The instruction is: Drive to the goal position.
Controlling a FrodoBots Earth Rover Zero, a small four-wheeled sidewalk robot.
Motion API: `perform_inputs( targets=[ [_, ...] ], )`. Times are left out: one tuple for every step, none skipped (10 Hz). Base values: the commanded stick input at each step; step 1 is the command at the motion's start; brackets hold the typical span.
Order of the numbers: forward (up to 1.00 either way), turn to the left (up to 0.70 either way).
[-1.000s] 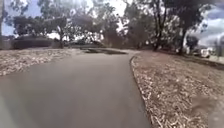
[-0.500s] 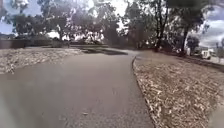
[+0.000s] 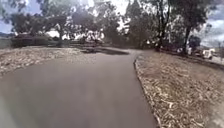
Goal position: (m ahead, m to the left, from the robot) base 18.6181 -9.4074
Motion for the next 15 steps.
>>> perform_inputs(
  targets=[
    [0.70, 0.00],
    [0.70, 0.00],
    [0.70, -0.07],
    [0.70, -0.16],
    [0.70, -0.25],
    [0.70, -0.34],
    [0.70, -0.26],
    [0.70, -0.17],
    [0.70, -0.07],
    [0.70, 0.00],
    [0.70, 0.00],
    [0.70, 0.00],
    [0.70, 0.00],
    [0.70, 0.00],
    [0.70, 0.00]
  ],
)
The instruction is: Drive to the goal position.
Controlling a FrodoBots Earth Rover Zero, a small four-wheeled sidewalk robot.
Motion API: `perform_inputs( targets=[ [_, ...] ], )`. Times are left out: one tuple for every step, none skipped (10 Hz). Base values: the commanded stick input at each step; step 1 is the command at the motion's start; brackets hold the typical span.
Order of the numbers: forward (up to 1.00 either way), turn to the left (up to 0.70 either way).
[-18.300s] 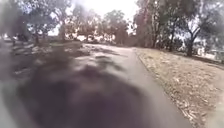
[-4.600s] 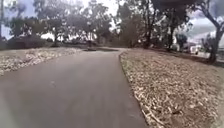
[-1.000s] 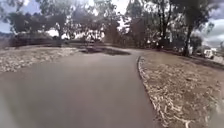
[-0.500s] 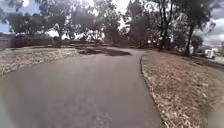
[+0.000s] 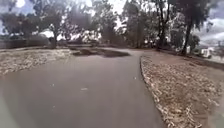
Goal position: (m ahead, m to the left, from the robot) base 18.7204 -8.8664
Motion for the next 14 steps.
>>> perform_inputs(
  targets=[
    [0.70, 0.00],
    [0.70, 0.00],
    [0.70, -0.26],
    [0.70, -0.17],
    [0.70, -0.09],
    [0.70, -0.01],
    [0.70, -0.09],
    [0.70, -0.18],
    [0.70, -0.28],
    [0.70, -0.34],
    [0.70, -0.31],
    [0.70, -0.28],
    [0.70, -0.25],
    [0.70, -0.22]
  ],
)
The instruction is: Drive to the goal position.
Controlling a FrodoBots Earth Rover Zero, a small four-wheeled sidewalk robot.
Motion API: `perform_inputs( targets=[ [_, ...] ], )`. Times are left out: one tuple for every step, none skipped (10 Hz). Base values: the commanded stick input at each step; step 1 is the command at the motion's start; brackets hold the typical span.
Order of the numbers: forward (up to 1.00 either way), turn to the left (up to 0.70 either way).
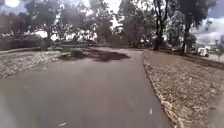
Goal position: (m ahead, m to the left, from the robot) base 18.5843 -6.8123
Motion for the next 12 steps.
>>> perform_inputs(
  targets=[
    [0.70, -0.19],
    [0.70, -0.16],
    [0.70, -0.13],
    [0.70, -0.10],
    [0.70, -0.06],
    [0.70, -0.03],
    [0.70, 0.00],
    [0.70, -0.05],
    [0.70, -0.11],
    [0.70, -0.16],
    [0.70, 0.00],
    [0.70, 0.00]
  ],
)
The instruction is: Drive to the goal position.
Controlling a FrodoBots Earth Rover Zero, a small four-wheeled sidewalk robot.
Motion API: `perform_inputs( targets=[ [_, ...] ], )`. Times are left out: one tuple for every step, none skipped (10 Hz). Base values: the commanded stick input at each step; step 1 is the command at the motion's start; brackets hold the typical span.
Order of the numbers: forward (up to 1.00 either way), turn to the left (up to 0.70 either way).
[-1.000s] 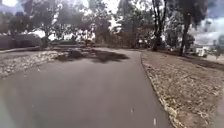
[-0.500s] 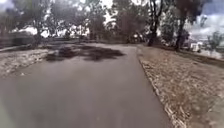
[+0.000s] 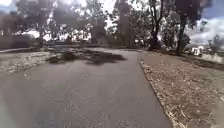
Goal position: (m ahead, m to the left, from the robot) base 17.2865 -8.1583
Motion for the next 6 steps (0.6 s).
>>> perform_inputs(
  targets=[
    [0.70, 0.00],
    [0.70, 0.00],
    [0.70, 0.00],
    [0.70, -0.02],
    [0.70, -0.04],
    [0.70, -0.06]
  ],
)
